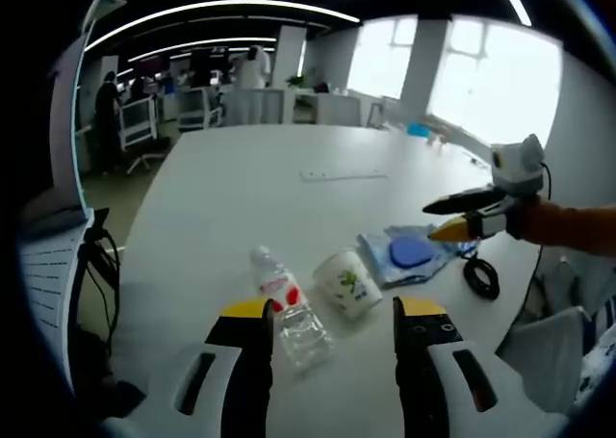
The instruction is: Arrange the tabletop items into an orderly group along one side of the table until the central work area is clear of visible clutter.
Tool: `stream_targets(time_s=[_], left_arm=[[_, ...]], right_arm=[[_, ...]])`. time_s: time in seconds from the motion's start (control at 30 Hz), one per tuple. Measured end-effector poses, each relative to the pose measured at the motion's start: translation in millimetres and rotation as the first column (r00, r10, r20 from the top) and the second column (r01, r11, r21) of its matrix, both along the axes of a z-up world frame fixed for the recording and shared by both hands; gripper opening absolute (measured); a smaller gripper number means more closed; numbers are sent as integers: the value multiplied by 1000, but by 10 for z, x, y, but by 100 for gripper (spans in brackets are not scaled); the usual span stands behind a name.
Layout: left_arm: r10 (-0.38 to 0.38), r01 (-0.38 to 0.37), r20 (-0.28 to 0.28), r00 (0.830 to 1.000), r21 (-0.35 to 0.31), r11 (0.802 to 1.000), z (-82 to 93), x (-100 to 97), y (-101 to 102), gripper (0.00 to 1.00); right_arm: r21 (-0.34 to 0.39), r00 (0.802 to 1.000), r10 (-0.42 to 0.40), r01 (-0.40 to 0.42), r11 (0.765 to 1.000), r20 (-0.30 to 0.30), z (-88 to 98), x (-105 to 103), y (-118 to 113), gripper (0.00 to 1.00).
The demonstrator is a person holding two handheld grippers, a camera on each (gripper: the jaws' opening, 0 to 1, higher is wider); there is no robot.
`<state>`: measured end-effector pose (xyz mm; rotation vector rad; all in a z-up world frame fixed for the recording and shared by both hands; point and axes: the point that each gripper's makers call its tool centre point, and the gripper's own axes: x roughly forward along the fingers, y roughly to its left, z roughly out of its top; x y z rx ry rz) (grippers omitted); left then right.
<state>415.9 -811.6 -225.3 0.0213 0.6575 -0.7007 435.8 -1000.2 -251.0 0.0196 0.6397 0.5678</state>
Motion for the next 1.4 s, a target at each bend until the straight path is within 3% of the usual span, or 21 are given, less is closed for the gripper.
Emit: stream_targets(time_s=[0.9,1.27,1.4], left_arm=[[33,-33,-3,999,-27,999,38,-71,61,46],[38,-38,-14,999,-30,999,-5,-80,64,46],[39,-40,-19,999,-33,999,-24,-87,65,46]], right_arm=[[-13,985,173,-173,985,-3,-8,275,409,58],[-30,969,249,-249,968,-7,-38,402,560,58],[-47,953,303,-304,952,-16,-70,428,640,58]])
